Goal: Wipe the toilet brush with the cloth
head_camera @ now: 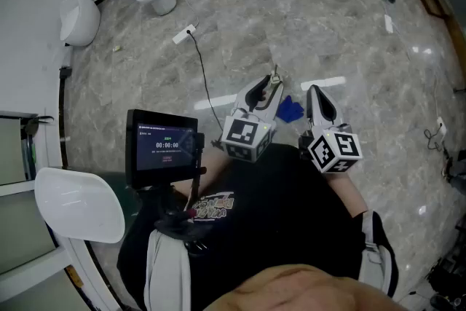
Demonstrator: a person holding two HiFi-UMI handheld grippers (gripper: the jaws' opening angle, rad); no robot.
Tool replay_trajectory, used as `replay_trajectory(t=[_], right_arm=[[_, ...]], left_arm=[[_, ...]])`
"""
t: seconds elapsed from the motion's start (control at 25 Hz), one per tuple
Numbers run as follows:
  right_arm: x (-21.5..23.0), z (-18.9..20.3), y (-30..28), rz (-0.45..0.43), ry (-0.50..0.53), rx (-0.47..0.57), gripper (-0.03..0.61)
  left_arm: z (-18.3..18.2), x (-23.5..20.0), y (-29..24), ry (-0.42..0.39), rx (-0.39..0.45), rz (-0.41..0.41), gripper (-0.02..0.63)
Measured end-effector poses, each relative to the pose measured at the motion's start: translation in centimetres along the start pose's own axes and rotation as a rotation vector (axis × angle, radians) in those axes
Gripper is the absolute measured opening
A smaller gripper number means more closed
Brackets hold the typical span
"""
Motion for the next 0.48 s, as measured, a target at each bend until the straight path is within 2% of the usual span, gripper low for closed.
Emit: replay_trajectory(t=[0.48], right_arm=[[-0.04, -0.09, -0.09, -0.009, 0.004, -0.001, 0.000]], left_arm=[[-0.62, 0.01, 0.07, -0.004, -0.004, -0.015, 0.123]])
Point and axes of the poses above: the fingertips, and each gripper's own axes: y backward along the fingers, x to its right, z out of its underside, the point moved 9 cm from there along y, backward along the fingers, and after that the axes turned 8 degrees about -x, right-handed, at the moved point
